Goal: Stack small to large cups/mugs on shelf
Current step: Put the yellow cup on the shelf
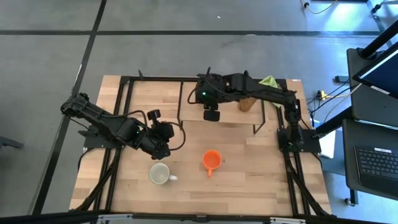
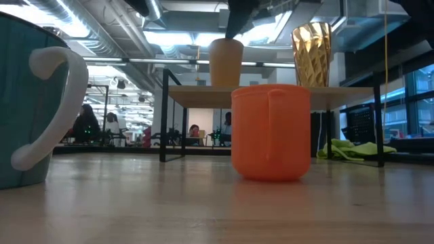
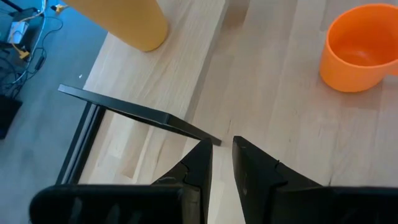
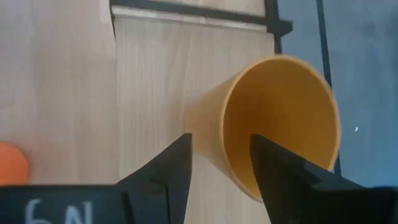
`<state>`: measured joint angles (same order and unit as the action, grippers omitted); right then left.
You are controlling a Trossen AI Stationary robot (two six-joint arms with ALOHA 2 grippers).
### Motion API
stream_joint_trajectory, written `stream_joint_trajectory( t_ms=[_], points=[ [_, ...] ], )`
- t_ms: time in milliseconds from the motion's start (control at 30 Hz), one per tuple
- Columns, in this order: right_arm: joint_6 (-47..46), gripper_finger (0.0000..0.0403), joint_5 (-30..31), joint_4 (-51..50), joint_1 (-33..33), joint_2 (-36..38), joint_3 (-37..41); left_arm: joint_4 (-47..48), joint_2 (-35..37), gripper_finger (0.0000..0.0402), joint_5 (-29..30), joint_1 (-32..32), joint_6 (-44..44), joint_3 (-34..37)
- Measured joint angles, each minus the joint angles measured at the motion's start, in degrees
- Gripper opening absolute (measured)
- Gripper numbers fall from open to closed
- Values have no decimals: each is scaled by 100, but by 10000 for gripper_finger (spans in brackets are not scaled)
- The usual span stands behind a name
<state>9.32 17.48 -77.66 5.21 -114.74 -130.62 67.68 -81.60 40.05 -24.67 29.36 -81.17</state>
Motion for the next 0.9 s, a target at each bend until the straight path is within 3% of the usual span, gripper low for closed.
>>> stream_joint_trajectory(
  t_ms=[367,700,900],
  points=[
    [-42,154,-58,227,145,-2,471,0,0,57,0,0,-88,0],
    [-302,12,253,-270,112,2,469,-7,-2,57,-2,2,-139,0],
    [-892,34,417,-764,94,74,468,-13,-2,57,101,0,-138,0]
  ],
)
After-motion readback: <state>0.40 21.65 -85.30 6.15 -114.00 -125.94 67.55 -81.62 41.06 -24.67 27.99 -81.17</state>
